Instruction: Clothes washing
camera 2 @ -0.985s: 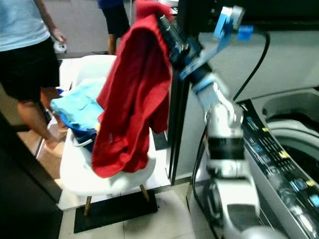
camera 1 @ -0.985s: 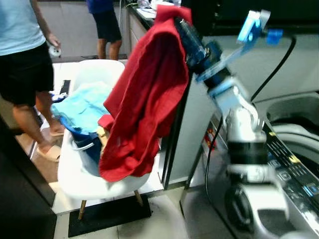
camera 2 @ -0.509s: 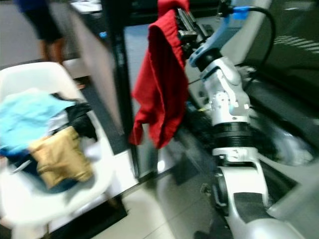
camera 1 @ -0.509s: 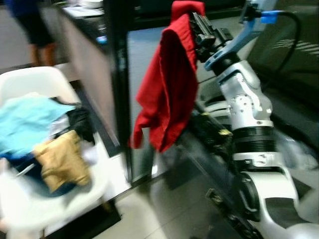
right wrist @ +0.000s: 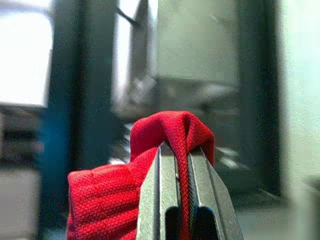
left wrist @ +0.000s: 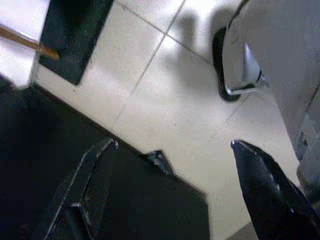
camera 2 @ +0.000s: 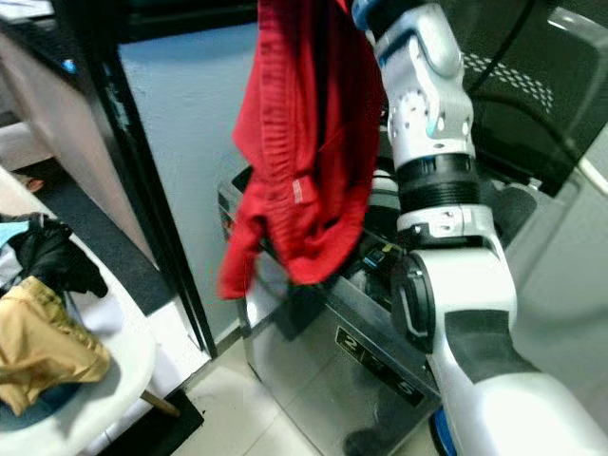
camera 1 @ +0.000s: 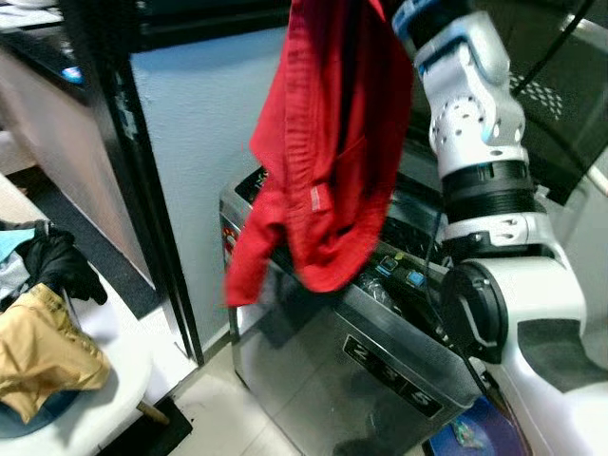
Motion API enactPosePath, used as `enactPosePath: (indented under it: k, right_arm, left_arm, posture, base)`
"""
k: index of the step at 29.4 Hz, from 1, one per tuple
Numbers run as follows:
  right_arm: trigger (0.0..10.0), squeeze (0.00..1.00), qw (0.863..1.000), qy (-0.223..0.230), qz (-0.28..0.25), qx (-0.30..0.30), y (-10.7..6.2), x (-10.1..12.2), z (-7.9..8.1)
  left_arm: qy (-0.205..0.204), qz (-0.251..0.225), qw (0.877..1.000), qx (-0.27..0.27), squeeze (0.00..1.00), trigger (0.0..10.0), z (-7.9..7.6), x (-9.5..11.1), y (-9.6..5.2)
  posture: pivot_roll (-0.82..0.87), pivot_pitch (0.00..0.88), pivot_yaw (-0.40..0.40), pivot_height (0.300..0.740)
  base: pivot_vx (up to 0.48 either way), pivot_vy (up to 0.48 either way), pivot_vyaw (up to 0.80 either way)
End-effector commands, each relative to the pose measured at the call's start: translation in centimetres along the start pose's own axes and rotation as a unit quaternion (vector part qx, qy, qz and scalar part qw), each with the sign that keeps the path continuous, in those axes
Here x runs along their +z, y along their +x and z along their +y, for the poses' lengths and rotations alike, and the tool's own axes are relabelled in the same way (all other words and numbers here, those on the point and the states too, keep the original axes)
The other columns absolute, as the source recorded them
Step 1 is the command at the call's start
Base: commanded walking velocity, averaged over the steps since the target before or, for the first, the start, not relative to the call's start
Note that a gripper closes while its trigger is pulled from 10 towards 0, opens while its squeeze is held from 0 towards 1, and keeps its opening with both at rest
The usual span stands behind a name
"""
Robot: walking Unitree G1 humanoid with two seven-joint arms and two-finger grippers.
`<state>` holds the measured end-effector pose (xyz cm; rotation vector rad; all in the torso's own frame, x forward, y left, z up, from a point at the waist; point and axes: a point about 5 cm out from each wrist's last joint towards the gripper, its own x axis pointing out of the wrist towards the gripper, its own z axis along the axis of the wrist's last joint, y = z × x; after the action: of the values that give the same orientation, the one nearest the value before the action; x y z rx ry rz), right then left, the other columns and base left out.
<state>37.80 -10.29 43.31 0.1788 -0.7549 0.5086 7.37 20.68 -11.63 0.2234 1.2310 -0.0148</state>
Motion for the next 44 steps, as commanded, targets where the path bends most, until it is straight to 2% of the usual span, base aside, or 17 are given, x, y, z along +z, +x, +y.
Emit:
enactPosePath:
  k: [1, 4, 7, 10, 11, 12, 13, 14, 16, 17, 18, 19, 20, 22, 24, 27, 44]
  right_arm:
    - [0.0, 0.0, 1.0, -0.017, -0.011, -0.02, 0.2, 0.8, -0.6]
    - [0.0, 0.0, 0.999, -0.027, -0.021, -0.031, 0.7, 1.5, -0.7]
    - [0.0, 0.0, 0.996, -0.032, -0.066, -0.044, 1.7, 3.9, -1.0]
    - [0.0, 0.0, 0.996, -0.037, -0.065, -0.039, 1.9, 3.9, -0.7]
    - [0.0, 0.0, 0.998, -0.058, -0.018, -0.009, 1.9, 1.9, 0.3]
    - [0.0, 0.0, 0.998, -0.058, -0.018, -0.009, 1.9, 1.9, 0.3]
    - [0.0, 0.0, 0.994, -0.091, 0.054, 0.033, 1.3, -1.4, 1.6]
    - [0.0, 0.0, 0.979, -0.108, 0.147, 0.094, -0.2, -5.8, 3.3]
    - [0.0, 0.0, 0.979, -0.108, 0.147, 0.094, -0.2, -5.8, 3.3]
    - [1.8, 0.0, 0.957, -0.117, 0.216, 0.152, -2.4, -9.7, 5.0]
    - [6.9, 0.0, 0.933, -0.116, 0.27, 0.207, -4.8, -12.6, 6.5]
    - [6.9, 0.0, 0.918, -0.111, 0.298, 0.238, -6.3, -14.2, 7.4]
    - [10.0, 0.0, 0.902, -0.11, 0.324, 0.264, -7.8, -15.5, 8.1]
    - [10.0, 0.0, 0.902, -0.11, 0.324, 0.264, -7.8, -15.5, 8.1]
    - [10.0, 0.0, 0.883, -0.111, 0.363, 0.275, -9.8, -17.2, 8.2]
    - [10.0, 0.0, 0.877, -0.111, 0.383, 0.268, -10.7, -18.1, 7.9]
    - [10.0, 0.0, 0.888, -0.121, 0.388, 0.214, -10.9, -18.1, 7.1]
  left_arm:
    - [-0.008, -0.049, 0.998, -0.038, 0.0, 10.0, -2.3, 2.6, 0.3]
    - [-0.009, -0.049, 0.998, -0.038, 0.0, 10.0, -2.4, 2.6, 0.3]
    - [-0.013, -0.048, 0.998, -0.037, 0.0, 10.0, -2.6, 2.5, 0.2]
    - [-0.015, -0.047, 0.998, -0.036, 0.0, 10.0, -2.7, 2.4, 0.2]
    - [-0.017, -0.044, 0.998, -0.033, 0.0, 10.0, -2.7, 2.2, 0.2]
    - [-0.017, -0.044, 0.998, -0.033, 0.0, 10.0, -2.7, 2.2, 0.2]
    - [-0.018, -0.042, 0.998, -0.03, 0.0, 10.0, -2.7, 2.0, 0.2]
    - [-0.017, -0.04, 0.999, -0.026, 0.0, 10.0, -2.7, 1.9, 0.2]
    - [-0.017, -0.04, 0.999, -0.026, 0.0, 10.0, -2.7, 1.9, 0.2]
    - [-0.018, -0.038, 0.999, -0.023, 0.0, 10.0, -2.6, 1.7, 0.1]
    - [-0.017, -0.038, 0.999, -0.022, 0.0, 10.0, -2.6, 1.7, 0.1]
    - [-0.017, -0.037, 0.999, -0.021, 0.0, 10.0, -2.5, 1.6, 0.1]
    - [-0.016, -0.037, 0.999, -0.021, 0.0, 10.0, -2.5, 1.6, 0.1]
    - [-0.016, -0.037, 0.999, -0.021, 0.0, 10.0, -2.5, 1.6, 0.1]
    - [-0.016, -0.038, 0.999, -0.019, 0.0, 10.0, -2.2, 1.6, 0.1]
    - [-0.014, -0.039, 0.999, -0.019, 0.0, 10.0, -1.9, 1.8, 0.2]
    - [-0.015, -0.032, 0.999, -0.02, 0.0, 10.0, -1.5, 1.2, 0.1]
  posture:
    - [0.2, 0.0, -0.095, 0.74]
    - [0.2, 0.0, -0.101, 0.74]
    - [0.21, 0.0, -0.11, 0.74]
    - [0.21, 0.0, -0.115, 0.74]
    - [0.21, 0.0, -0.115, 0.74]
    - [0.21, 0.0, -0.115, 0.74]
    - [0.21, 0.0, -0.116, 0.74]
    - [0.21, 0.0, -0.116, 0.74]
    - [0.21, 0.0, -0.116, 0.74]
    - [0.21, 0.0, -0.112, 0.74]
    - [0.2, 0.0, -0.107, 0.74]
    - [0.2, 0.0, -0.107, 0.74]
    - [0.2, 0.0, -0.103, 0.74]
    - [0.2, 0.0, -0.103, 0.74]
    - [0.2, 0.0, -0.096, 0.74]
    - [0.19, 0.0, -0.089, 0.74]
    - [0.19, 0.0, -0.089, 0.74]
  base:
    - [0.0, 0.0, -0.8]
    - [0.0, 0.0, -0.8]
    - [0.0, 0.0, -0.8]
    - [0.0, 0.0, -0.8]
    - [0.0, 0.0, -0.8]
    - [0.0, 0.0, -0.8]
    - [0.0, 0.0, 0.0]
    - [0.0, 0.0, 0.0]
    - [0.0, 0.0, 0.0]
    - [0.0, 0.0, 0.0]
    - [0.0, 0.0, 0.0]
    - [0.0, 0.0, 0.0]
    - [0.0, 0.0, 0.0]
    - [0.0, 0.0, 0.0]
    - [0.336, 0.0, 0.0]
    - [0.38, 0.0, 0.0]
    - [0.453, 0.0, 0.0]
